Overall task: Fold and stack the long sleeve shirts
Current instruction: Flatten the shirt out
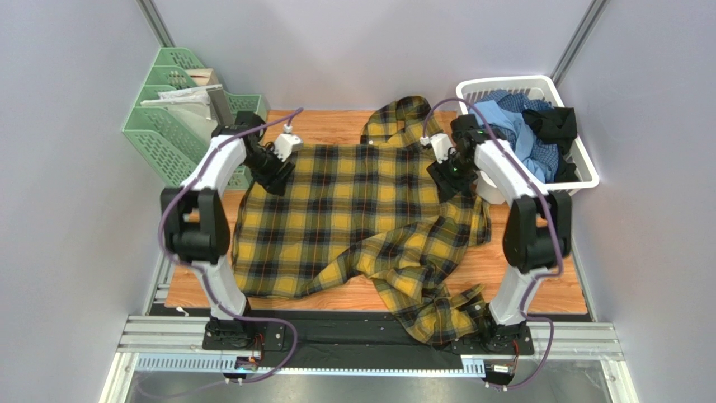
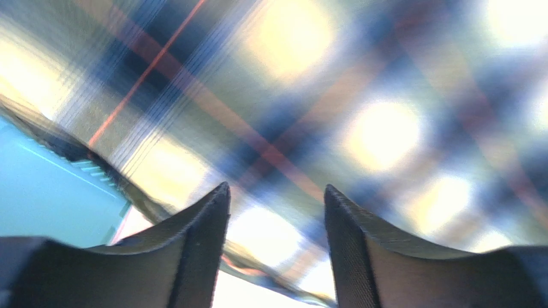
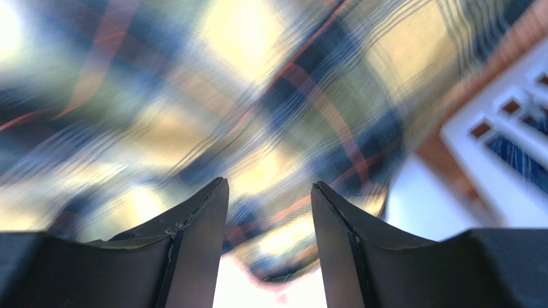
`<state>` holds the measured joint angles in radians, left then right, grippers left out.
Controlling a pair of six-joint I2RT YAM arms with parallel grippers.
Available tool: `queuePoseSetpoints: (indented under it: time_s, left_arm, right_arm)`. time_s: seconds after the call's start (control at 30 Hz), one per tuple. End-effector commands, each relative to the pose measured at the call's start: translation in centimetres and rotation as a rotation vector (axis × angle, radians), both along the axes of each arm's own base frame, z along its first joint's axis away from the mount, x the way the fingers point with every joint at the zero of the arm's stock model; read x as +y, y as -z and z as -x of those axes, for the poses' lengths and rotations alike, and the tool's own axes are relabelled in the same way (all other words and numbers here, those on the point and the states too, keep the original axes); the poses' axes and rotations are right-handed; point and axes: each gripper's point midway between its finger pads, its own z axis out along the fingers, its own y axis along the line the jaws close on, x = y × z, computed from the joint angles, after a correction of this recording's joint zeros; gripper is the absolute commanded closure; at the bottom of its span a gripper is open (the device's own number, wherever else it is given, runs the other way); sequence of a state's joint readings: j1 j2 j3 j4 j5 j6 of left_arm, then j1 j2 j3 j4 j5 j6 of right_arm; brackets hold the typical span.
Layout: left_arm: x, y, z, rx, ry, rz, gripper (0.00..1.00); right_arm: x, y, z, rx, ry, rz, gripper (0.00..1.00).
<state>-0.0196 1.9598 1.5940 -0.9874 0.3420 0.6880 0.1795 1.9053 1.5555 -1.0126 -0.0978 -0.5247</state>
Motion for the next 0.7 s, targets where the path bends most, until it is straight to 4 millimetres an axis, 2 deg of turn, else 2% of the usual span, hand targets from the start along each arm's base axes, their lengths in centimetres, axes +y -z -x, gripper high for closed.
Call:
queuePoseSetpoints:
  time_s: [0.0, 0.03, 0.07, 0.1, 0.13, 0.17, 0.2, 0.23, 0.27, 0.3, 0.33, 0.37, 0.4, 0.43, 0.47, 0.5, 0.53, 0.57, 0.6, 0.67]
  left_arm:
    - [-13.7, -12.9, 9.5, -0.225, 0.413, 0.339, 0.31]
    - [-16.0, -15.3, 12.2, -0.291, 0.493, 0.404, 0.26]
    - [-19.4, -14.0, 17.1, -0.199, 0.582, 0.449, 0.25]
    - [-21.1, -14.0, 19.4, -0.197, 0.629, 0.468, 0.22]
    - [-23.5, -15.3, 20.9, -0.284, 0.693, 0.517, 0.18]
    - [-26.2, -13.7, 25.9, -0.202, 0.779, 0.541, 0.16]
    - [-27.7, -13.5, 27.8, -0.218, 0.831, 0.557, 0.15]
    - [-30.1, -13.4, 28.4, -0.283, 0.864, 0.576, 0.14]
    - [-32.1, -12.6, 32.5, -0.261, 0.969, 0.581, 0.13]
    - [-33.5, -10.3, 33.0, -0.244, 0.954, 0.518, 0.14]
    - [-34.9, -9.7, 34.3, -0.239, 0.990, 0.521, 0.14]
    - [-36.4, -9.7, 36.8, -0.233, 1.053, 0.521, 0.13]
    - [-37.4, -7.2, 37.3, -0.198, 1.066, 0.459, 0.14]
    - [-38.2, -6.6, 38.7, -0.184, 1.105, 0.459, 0.13]
    - [-39.0, -6.5, 39.3, -0.182, 1.121, 0.463, 0.14]
    - [-39.5, -4.8, 39.5, -0.165, 1.127, 0.431, 0.14]
    - [-40.2, -4.1, 40.4, -0.177, 1.152, 0.430, 0.13]
    - [-40.8, -3.6, 40.5, -0.191, 1.161, 0.414, 0.13]
    - [-41.1, -1.5, 40.2, -0.204, 1.153, 0.351, 0.13]
    - [-42.0, -0.4, 40.2, -0.235, 1.146, 0.332, 0.13]
  right_arm:
    - [3.7, -6.3, 7.1, 0.025, -0.050, -0.279, 0.44]
    - [3.7, -6.2, 8.2, 0.044, -0.043, -0.290, 0.45]
    - [3.5, -5.0, 9.8, 0.089, -0.029, -0.289, 0.45]
    - [3.3, -5.1, 10.5, 0.080, -0.026, -0.287, 0.45]
    - [3.0, -4.5, 11.0, 0.091, -0.019, -0.280, 0.46]
    - [2.9, -4.0, 11.5, 0.102, -0.013, -0.276, 0.46]
    - [2.6, -3.2, 12.4, 0.130, -0.008, -0.273, 0.47]
    - [2.5, -2.8, 12.8, 0.149, -0.001, -0.278, 0.47]
    - [2.4, -2.5, 13.0, 0.162, 0.005, -0.274, 0.48]
    - [2.1, -2.0, 13.5, 0.181, 0.008, -0.263, 0.49]
    - [1.6, -1.9, 13.5, 0.182, 0.024, -0.265, 0.50]
    - [1.2, -1.7, 13.6, 0.186, 0.034, -0.263, 0.50]
    - [0.8, -1.5, 13.5, 0.184, 0.047, -0.255, 0.50]
    - [0.2, -1.1, 13.5, 0.193, 0.067, -0.255, 0.50]
    - [-0.3, -1.0, 13.4, 0.199, 0.083, -0.258, 0.50]
    - [-0.8, -0.9, 13.2, 0.203, 0.105, -0.265, 0.50]
    - [-1.1, -0.7, 13.1, 0.209, 0.112, -0.268, 0.50]
    - [-1.3, -0.6, 13.1, 0.211, 0.116, -0.269, 0.50]
    - [-1.5, -0.6, 13.0, 0.212, 0.120, -0.273, 0.50]
    - [-2.2, -0.6, 13.0, 0.210, 0.143, -0.281, 0.50]
